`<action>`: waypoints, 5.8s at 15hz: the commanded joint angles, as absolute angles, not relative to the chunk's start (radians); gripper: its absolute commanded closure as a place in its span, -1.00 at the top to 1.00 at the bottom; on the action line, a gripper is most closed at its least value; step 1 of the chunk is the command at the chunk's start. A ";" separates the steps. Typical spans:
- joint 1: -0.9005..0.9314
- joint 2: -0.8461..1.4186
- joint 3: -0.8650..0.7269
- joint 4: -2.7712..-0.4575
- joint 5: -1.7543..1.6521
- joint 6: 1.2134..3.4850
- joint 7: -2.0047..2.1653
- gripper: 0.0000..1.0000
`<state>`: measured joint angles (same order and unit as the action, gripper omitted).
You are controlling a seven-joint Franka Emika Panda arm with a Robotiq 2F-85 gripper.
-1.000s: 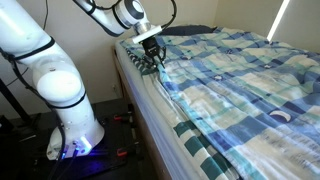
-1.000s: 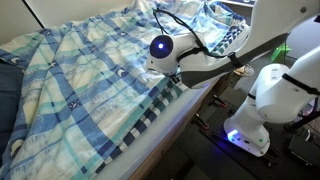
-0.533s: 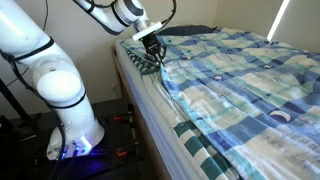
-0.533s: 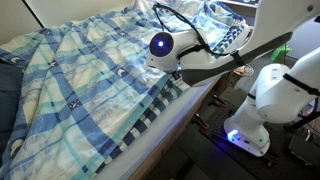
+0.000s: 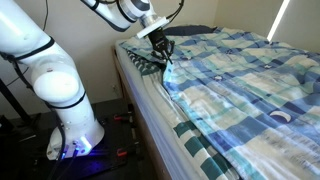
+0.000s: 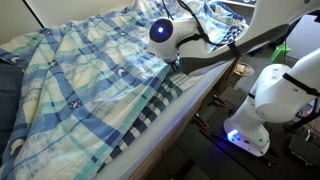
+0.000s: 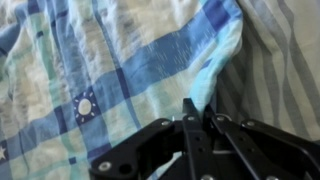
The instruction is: Take the top bedding off the bed
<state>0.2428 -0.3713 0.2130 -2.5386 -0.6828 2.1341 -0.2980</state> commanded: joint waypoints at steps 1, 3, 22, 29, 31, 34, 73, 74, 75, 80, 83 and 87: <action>0.165 -0.398 0.166 -2.498 -0.730 2.107 -0.218 -0.96; 0.132 -0.404 0.137 -2.481 -0.745 2.112 -0.198 -0.96; 0.079 -0.399 0.070 -2.530 -0.764 2.131 -0.168 -0.82; 0.066 -0.280 0.057 -2.229 -0.675 2.045 -0.226 -0.96; 0.071 -0.221 0.055 -2.119 -0.645 2.041 -0.261 -0.96; 0.076 -0.118 0.057 -1.981 -0.601 2.061 -0.314 -0.96; 0.097 0.595 0.007 -0.986 -0.593 1.953 -0.388 0.42; 0.099 0.579 0.005 -0.998 -0.597 1.930 -0.383 0.58; 0.100 0.556 0.005 -1.019 -0.600 1.914 -0.378 0.72; 0.105 0.388 0.029 -1.229 -0.577 1.852 -0.334 1.00; 0.114 0.290 0.044 -1.365 -0.559 1.815 -0.301 1.00; 0.120 0.164 0.065 -1.551 -0.509 1.786 -0.279 1.00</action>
<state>0.1198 0.3008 0.0514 -1.3607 -0.5457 1.7984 -0.3049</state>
